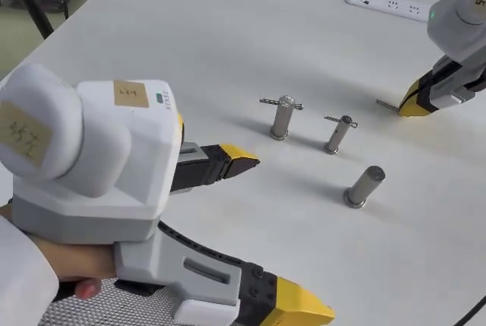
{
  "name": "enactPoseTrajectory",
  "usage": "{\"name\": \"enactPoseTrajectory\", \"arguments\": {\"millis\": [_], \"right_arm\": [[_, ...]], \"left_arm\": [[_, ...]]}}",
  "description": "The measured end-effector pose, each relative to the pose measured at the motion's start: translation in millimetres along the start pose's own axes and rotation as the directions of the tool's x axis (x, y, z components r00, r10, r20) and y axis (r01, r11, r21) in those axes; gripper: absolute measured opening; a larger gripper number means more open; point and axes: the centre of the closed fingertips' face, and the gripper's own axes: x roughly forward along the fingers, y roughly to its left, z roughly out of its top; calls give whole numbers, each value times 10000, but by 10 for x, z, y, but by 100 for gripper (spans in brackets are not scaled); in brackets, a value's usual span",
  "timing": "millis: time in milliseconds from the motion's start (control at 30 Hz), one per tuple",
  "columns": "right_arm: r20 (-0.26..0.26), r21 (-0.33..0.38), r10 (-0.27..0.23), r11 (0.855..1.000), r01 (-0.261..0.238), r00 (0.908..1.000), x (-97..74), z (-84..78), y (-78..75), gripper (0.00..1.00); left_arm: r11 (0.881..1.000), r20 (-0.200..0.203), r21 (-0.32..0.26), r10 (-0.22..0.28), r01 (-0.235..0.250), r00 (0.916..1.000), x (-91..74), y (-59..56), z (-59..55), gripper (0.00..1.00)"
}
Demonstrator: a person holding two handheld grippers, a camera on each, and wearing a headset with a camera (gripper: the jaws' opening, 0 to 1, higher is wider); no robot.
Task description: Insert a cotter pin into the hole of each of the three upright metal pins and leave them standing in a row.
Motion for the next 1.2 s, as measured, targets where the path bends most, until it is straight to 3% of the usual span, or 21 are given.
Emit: {"name": "enactPoseTrajectory", "arguments": {"millis": [400,533,700,900,1067,1167,1200], "right_arm": [[134,-652,-287,9974,295,9995,-84,43,37,0],[629,-1042,-525,9928,589,9966,-214,139,85,0],[1472,-1321,-966,9844,1163,9844,-364,236,87,0],[2793,-1469,-1280,9737,1741,9516,-604,412,342,0],[3623,-1421,-1362,9696,1990,9221,-800,525,597,0],[4039,-1498,-1421,9643,2185,9037,-922,616,796,0],[4144,-1546,-1457,9615,2272,8984,-957,648,859,0]], "left_arm": [[10000,39,-25,73,-73,10000,-10,20,22,89],[10000,249,-86,28,-26,9997,2,7,59,87],[9992,662,-384,-60,85,9978,44,10,152,82],[9864,1118,-1617,-126,307,9937,121,112,291,75],[9831,1405,-1783,-165,416,9899,151,245,449,65],[9803,1714,-1826,-430,747,9843,181,305,644,60],[9800,1712,-1824,-475,790,9841,186,308,662,58]]}}
